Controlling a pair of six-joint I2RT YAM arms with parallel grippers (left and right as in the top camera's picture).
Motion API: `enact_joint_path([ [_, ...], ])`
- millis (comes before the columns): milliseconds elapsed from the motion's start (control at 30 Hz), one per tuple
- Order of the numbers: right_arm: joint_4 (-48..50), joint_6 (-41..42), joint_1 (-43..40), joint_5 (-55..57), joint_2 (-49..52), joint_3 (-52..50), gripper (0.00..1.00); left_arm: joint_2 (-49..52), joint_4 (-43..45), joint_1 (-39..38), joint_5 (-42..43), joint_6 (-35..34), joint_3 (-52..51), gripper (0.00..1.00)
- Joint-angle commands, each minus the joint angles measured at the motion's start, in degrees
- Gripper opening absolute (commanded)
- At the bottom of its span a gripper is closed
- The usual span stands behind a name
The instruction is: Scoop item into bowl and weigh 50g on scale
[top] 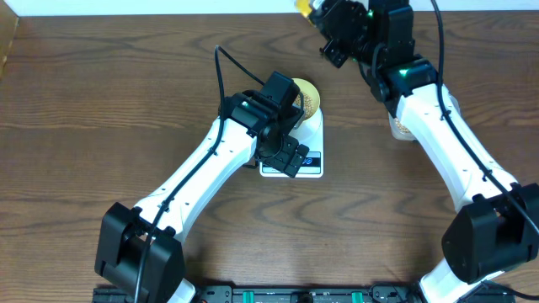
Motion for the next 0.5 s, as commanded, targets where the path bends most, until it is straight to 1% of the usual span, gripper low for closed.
enact_joint_path([
  [0,1.55,0.68,-1.03,0.83,-0.7,-0.15,0.02,0.46,-0.11,0.17,-0.74,-0.22,-0.22,0.98],
  [467,2.86,0.66,-2.21,1.03,-0.68,-0.15,0.02,0.46,-0.11,0.17,-0.72,-0.22,-0.22,0.98],
])
